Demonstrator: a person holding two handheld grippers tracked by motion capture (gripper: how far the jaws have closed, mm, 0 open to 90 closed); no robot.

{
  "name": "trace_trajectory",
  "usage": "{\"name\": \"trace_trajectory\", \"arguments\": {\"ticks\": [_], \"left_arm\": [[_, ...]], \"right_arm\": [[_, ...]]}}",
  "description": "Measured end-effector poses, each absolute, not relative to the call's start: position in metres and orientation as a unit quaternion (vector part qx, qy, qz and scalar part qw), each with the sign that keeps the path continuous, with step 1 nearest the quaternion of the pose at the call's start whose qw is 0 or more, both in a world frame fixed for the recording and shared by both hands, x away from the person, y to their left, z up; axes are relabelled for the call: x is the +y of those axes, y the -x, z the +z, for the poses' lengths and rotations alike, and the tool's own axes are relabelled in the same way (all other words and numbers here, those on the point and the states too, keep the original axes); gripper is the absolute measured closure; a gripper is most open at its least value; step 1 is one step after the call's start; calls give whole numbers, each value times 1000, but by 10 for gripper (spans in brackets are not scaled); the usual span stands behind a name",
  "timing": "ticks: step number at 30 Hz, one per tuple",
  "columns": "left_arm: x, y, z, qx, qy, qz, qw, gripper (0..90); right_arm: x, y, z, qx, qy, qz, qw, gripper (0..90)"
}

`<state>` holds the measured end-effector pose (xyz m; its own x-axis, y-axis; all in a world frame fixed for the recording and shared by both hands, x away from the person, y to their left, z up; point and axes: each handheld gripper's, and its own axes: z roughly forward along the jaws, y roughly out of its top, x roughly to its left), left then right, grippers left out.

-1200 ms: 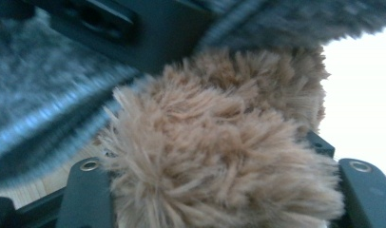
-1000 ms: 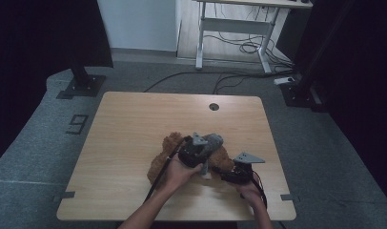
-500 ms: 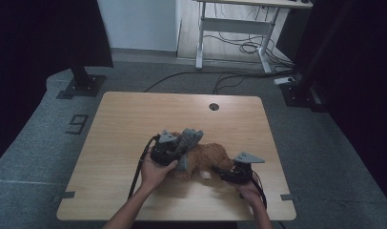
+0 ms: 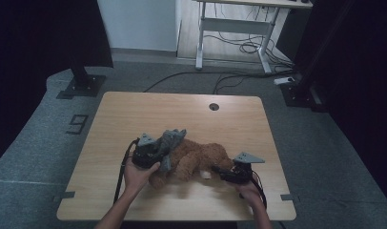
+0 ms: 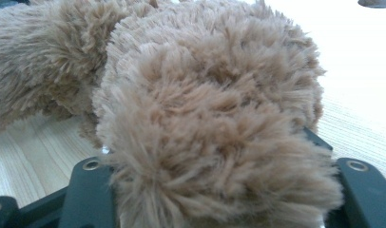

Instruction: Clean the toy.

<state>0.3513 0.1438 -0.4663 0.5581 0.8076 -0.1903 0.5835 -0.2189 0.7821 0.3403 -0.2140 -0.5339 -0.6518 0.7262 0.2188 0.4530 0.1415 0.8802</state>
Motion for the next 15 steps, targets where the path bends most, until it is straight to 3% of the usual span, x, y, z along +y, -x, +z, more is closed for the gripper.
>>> {"name": "trace_trajectory", "arguments": {"ticks": [8,15], "left_arm": [[173,-360,-495,502,-757,85,410,764],[167,-367,-495,498,-758,61,418,764]], "right_arm": [[-215,-341,-534,745,-397,521,126,372],[-214,-340,-534,745,-395,521,129,383]]}}
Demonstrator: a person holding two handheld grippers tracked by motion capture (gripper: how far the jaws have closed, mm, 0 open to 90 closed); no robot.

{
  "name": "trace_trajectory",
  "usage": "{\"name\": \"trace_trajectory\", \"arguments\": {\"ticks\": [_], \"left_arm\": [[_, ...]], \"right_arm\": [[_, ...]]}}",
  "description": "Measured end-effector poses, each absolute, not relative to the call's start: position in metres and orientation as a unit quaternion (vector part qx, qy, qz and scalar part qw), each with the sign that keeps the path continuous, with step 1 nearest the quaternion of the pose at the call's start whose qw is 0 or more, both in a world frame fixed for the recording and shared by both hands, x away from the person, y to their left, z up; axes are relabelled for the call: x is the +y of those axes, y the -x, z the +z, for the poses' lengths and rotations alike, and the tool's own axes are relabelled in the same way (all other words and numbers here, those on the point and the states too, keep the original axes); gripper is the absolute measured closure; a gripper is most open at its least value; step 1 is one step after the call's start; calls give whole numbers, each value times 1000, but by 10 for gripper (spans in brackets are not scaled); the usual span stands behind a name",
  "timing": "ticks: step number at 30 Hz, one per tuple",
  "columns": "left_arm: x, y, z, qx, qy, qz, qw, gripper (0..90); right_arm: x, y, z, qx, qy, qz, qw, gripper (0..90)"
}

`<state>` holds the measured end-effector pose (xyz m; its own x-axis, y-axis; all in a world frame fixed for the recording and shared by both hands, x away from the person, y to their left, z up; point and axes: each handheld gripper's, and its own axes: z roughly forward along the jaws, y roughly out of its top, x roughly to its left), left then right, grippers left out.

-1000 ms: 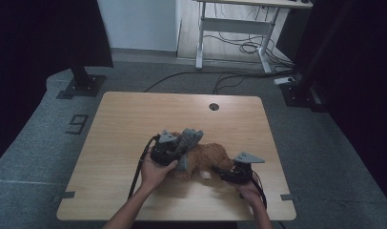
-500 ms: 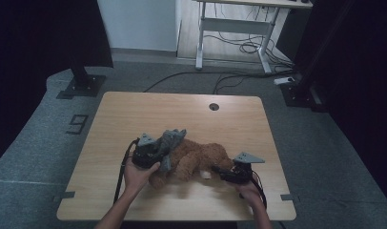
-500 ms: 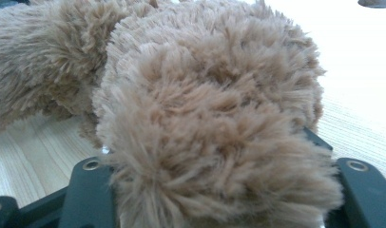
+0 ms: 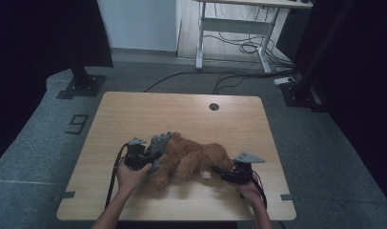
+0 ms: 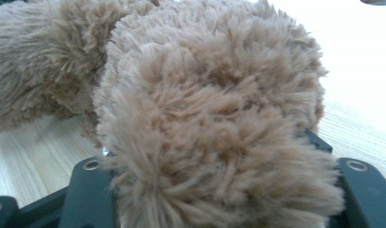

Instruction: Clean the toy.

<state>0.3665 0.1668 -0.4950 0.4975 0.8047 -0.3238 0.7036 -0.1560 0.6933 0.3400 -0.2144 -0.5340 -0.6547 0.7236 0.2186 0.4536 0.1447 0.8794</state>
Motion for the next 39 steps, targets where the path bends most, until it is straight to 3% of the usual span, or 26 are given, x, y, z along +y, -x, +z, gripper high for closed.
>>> {"name": "trace_trajectory", "arguments": {"ticks": [11,19,28,34,39], "left_arm": [[157,-379,-482,467,-739,15,486,782],[165,-400,-474,474,-725,30,499,781],[165,-385,-479,468,-735,27,490,770],[164,-377,-444,446,-739,76,499,763],[136,-389,-411,417,-750,107,503,763]], "right_arm": [[-195,-337,-526,741,-360,536,185,477],[-181,-362,-518,737,-323,539,251,483],[-198,-373,-533,754,-340,521,212,428],[-207,-360,-534,766,-328,514,206,425],[-210,-352,-536,774,-315,507,210,423]]}}
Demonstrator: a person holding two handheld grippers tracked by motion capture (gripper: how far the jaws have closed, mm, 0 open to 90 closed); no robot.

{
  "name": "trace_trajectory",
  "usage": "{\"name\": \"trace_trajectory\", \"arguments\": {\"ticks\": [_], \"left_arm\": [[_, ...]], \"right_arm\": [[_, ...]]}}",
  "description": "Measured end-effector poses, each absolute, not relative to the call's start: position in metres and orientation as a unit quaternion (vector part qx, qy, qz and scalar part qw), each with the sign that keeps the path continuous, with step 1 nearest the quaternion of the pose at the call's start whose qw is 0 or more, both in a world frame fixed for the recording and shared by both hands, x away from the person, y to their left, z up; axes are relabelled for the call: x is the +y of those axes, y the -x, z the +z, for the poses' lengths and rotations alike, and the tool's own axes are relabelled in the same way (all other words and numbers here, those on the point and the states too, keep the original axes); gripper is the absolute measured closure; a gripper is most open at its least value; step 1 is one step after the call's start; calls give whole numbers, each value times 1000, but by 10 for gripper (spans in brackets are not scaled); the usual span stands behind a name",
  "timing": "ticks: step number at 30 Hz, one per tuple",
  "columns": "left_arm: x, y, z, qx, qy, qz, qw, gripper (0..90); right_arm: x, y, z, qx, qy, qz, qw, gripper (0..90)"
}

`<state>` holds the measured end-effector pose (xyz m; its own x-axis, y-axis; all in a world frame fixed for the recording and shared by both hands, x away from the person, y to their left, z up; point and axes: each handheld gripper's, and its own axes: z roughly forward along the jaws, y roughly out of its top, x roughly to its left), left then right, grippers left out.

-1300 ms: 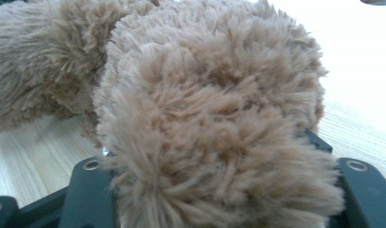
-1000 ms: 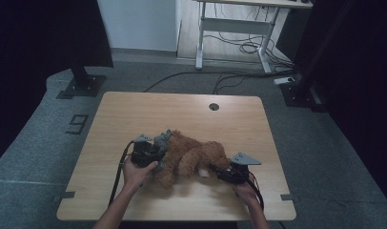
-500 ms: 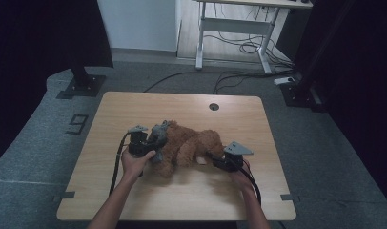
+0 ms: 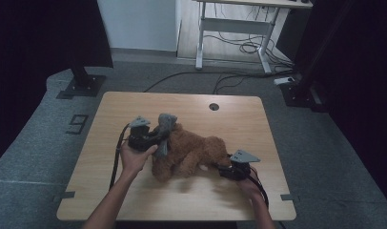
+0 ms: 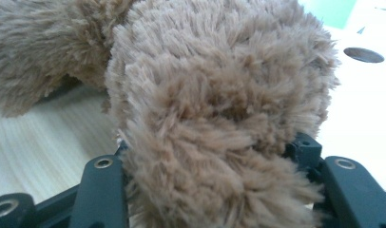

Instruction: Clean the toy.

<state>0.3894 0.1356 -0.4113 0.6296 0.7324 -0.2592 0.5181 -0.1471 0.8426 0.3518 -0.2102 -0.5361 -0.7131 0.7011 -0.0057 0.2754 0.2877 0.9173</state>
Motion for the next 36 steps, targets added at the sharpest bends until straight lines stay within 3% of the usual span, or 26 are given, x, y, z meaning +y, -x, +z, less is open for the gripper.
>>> {"name": "trace_trajectory", "arguments": {"ticks": [8,13,17,23,30,36], "left_arm": [[95,-403,-429,412,-784,104,452,761],[101,-398,-446,420,-786,91,444,764],[110,-391,-455,422,-780,78,456,766],[115,-375,-464,415,-776,84,467,768],[119,-364,-469,408,-777,86,472,769],[125,-358,-475,406,-771,73,486,770]], "right_arm": [[-217,-345,-541,772,-317,511,204,384],[-223,-343,-537,763,-346,518,175,242],[-242,-343,-531,734,-381,550,115,215],[-253,-340,-510,707,-406,567,119,133],[-220,-357,-511,744,-413,518,95,86],[-217,-355,-519,749,-412,511,86,271]]}}
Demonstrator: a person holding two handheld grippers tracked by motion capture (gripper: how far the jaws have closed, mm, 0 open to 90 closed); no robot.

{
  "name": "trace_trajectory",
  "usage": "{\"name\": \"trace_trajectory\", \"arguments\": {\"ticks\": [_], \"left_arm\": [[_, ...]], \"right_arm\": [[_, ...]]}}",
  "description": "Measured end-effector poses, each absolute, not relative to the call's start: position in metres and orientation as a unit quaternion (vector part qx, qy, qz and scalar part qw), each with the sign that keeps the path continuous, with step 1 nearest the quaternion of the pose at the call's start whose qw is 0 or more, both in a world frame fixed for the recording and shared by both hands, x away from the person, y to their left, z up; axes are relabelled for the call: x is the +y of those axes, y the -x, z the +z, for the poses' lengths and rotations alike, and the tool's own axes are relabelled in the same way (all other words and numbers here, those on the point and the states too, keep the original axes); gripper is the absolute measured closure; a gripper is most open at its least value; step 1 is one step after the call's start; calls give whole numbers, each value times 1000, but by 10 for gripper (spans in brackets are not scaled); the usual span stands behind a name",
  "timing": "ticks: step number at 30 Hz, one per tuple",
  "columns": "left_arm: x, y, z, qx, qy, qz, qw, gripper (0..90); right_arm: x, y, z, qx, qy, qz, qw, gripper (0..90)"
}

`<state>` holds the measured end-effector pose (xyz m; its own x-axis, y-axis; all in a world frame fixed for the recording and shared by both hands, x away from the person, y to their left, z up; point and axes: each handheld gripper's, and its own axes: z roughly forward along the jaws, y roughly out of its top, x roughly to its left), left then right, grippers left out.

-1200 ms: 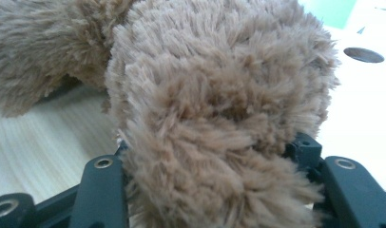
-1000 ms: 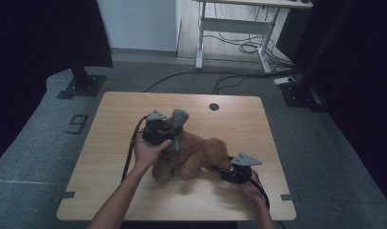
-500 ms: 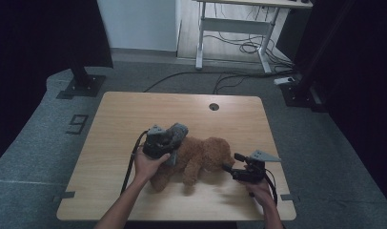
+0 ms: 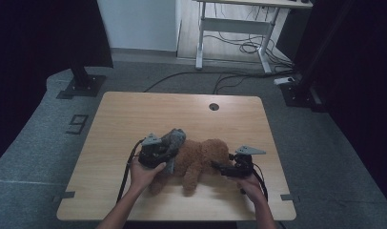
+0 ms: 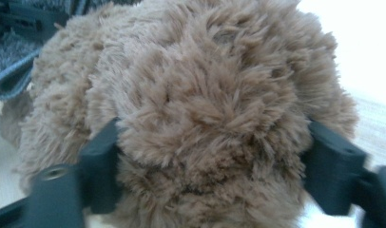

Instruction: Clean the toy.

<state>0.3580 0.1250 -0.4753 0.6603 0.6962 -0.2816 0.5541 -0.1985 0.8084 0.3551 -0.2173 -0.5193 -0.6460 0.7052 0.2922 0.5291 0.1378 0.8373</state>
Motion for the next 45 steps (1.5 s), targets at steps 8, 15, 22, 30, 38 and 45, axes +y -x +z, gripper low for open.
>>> {"name": "trace_trajectory", "arguments": {"ticks": [8,15,22,30,38,45], "left_arm": [[127,-351,-469,403,-769,51,493,769],[98,-349,-432,372,-779,79,499,769],[3,-354,-427,316,-817,50,480,767],[-52,-354,-467,317,-844,63,428,770],[-27,-348,-462,325,-838,89,429,774],[20,-345,-453,351,-819,118,439,772]], "right_arm": [[-216,-344,-529,752,-399,510,125,379],[-215,-340,-532,747,-403,509,142,398],[-213,-338,-531,746,-406,507,150,399],[-217,-337,-535,750,-413,495,149,406],[-218,-337,-537,743,-418,503,142,452],[-220,-336,-536,740,-417,509,138,473]]}}
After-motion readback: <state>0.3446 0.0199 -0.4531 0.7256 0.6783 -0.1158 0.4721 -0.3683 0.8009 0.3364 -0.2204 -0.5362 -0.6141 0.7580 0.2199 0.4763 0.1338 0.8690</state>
